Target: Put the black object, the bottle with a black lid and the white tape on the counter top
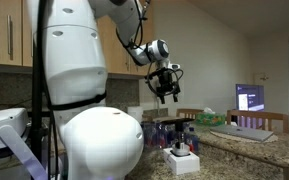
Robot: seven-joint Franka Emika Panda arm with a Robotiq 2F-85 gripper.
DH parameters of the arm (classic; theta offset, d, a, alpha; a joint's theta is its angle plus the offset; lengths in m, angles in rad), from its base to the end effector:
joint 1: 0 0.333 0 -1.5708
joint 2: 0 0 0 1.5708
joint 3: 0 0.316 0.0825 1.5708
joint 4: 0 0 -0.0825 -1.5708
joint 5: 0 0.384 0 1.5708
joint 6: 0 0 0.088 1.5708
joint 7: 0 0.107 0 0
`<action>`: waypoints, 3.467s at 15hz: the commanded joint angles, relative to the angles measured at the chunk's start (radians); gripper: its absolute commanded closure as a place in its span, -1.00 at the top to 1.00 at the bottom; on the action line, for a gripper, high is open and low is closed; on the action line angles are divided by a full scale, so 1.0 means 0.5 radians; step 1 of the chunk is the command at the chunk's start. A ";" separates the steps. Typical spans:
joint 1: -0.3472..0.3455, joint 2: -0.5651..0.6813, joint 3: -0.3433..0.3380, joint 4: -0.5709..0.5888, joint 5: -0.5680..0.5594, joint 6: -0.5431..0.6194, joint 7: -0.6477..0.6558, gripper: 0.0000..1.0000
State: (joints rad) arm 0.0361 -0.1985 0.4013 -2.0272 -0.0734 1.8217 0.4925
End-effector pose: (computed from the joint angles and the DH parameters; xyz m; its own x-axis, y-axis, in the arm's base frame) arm 0.4518 0.2172 0.5257 0.9980 -0.0405 0.0481 -0.0470 -0.9889 0.1412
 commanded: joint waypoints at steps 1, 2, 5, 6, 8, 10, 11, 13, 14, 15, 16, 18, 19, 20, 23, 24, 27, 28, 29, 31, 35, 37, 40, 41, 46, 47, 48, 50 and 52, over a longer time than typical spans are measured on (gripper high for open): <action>0.097 0.481 -0.052 0.403 0.018 -0.106 0.373 1.00; 0.135 0.545 -0.081 0.451 0.009 -0.106 0.494 1.00; 0.265 0.676 -0.212 0.564 0.027 -0.132 0.809 1.00; 0.297 0.692 -0.250 0.582 0.042 -0.145 0.904 1.00; 0.352 0.717 -0.309 0.615 0.055 -0.170 1.065 1.00; 0.378 0.728 -0.352 0.637 0.059 -0.210 1.162 1.00; 0.383 0.730 -0.372 0.642 0.056 -0.226 1.200 1.00; 0.388 0.733 -0.399 0.648 0.032 -0.226 1.209 1.00; 0.389 0.737 -0.410 0.655 0.014 -0.224 1.214 1.00; 0.386 0.743 -0.418 0.658 0.006 -0.212 1.169 1.00; 0.385 0.745 -0.425 0.649 -0.018 -0.182 1.110 1.00; 0.387 0.747 -0.430 0.624 -0.070 -0.119 1.004 1.00; 0.383 0.744 -0.431 0.602 -0.085 -0.071 0.934 1.00; 0.381 0.745 -0.434 0.593 -0.094 -0.042 0.890 1.00; 0.357 0.728 -0.452 0.537 -0.061 0.106 0.664 1.00; 0.350 0.718 -0.464 0.517 -0.049 0.147 0.612 1.00; 0.336 0.695 -0.510 0.481 -0.059 0.190 0.531 1.00; 0.333 0.691 -0.523 0.477 -0.056 0.193 0.506 1.00; 0.332 0.696 -0.534 0.472 -0.058 0.201 0.480 1.00; 0.333 0.715 -0.547 0.480 -0.043 0.209 0.424 1.00; 0.333 0.789 -0.541 0.499 0.032 0.283 0.232 1.00; 0.329 0.815 -0.541 0.486 0.086 0.337 0.144 1.00; 0.325 0.846 -0.552 0.466 0.157 0.373 0.073 1.00; 0.324 0.851 -0.556 0.458 0.176 0.372 0.064 1.00; 0.344 0.923 -0.564 0.516 0.216 0.344 0.064 1.00; 0.349 0.938 -0.563 0.529 0.215 0.337 0.072 0.50; 0.354 0.950 -0.563 0.540 0.211 0.328 0.073 0.46; 0.361 0.972 -0.564 0.562 0.206 0.312 0.083 0.17; 0.365 0.981 -0.566 0.580 0.201 0.295 0.094 -0.09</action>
State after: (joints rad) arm 0.2160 0.2793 0.1206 -1.7603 0.0082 1.9793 0.5603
